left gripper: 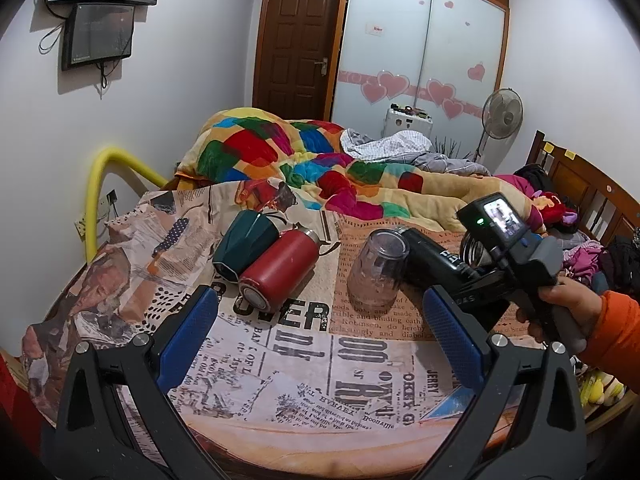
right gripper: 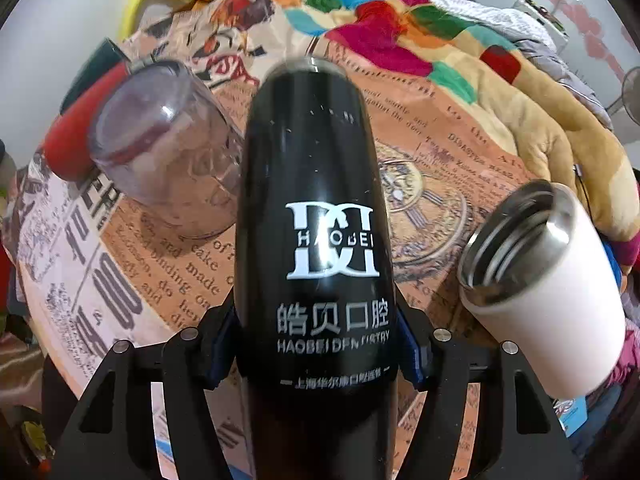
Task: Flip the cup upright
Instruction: 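Close the right gripper around the black thermos body and lift it, then carry the black thermos toward the left gripper with the right gripper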
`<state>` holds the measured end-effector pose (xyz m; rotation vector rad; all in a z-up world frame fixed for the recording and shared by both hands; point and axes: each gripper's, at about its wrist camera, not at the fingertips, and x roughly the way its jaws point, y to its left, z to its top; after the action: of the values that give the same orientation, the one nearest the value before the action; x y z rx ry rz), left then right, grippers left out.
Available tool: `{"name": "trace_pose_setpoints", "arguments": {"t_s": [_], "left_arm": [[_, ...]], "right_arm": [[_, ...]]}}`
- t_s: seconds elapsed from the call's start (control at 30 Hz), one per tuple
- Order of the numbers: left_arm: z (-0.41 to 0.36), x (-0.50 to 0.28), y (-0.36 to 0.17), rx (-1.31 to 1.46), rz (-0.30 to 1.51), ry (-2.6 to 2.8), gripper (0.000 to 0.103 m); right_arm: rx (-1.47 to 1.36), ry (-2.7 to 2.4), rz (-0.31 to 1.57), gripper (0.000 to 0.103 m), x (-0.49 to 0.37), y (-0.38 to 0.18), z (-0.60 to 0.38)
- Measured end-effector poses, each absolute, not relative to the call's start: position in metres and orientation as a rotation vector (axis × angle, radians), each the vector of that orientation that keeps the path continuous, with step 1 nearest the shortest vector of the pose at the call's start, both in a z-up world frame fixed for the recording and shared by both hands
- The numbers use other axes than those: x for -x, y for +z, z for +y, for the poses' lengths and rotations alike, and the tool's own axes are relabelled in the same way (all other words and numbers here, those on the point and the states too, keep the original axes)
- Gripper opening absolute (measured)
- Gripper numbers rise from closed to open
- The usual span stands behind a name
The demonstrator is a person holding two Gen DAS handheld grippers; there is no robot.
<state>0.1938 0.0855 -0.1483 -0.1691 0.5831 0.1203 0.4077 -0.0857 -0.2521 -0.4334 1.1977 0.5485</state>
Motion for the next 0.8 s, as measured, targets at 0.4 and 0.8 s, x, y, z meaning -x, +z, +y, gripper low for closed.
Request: {"name": "trace_pose_setpoints", "arguments": {"t_s": [0.4, 0.8], "left_arm": [[0.079, -0.178, -0.128, 0.163, 0.542, 0.124, 0.103], [0.07, -0.162, -0.108, 0.132, 0.504, 0.133, 0.103]], "right_arm": [[0.384, 0.55, 1.035, 0.062, -0.382, -0.182, -0.1], [0.414, 0.701, 0.867, 0.062, -0.316, -0.135, -0.083]]}}
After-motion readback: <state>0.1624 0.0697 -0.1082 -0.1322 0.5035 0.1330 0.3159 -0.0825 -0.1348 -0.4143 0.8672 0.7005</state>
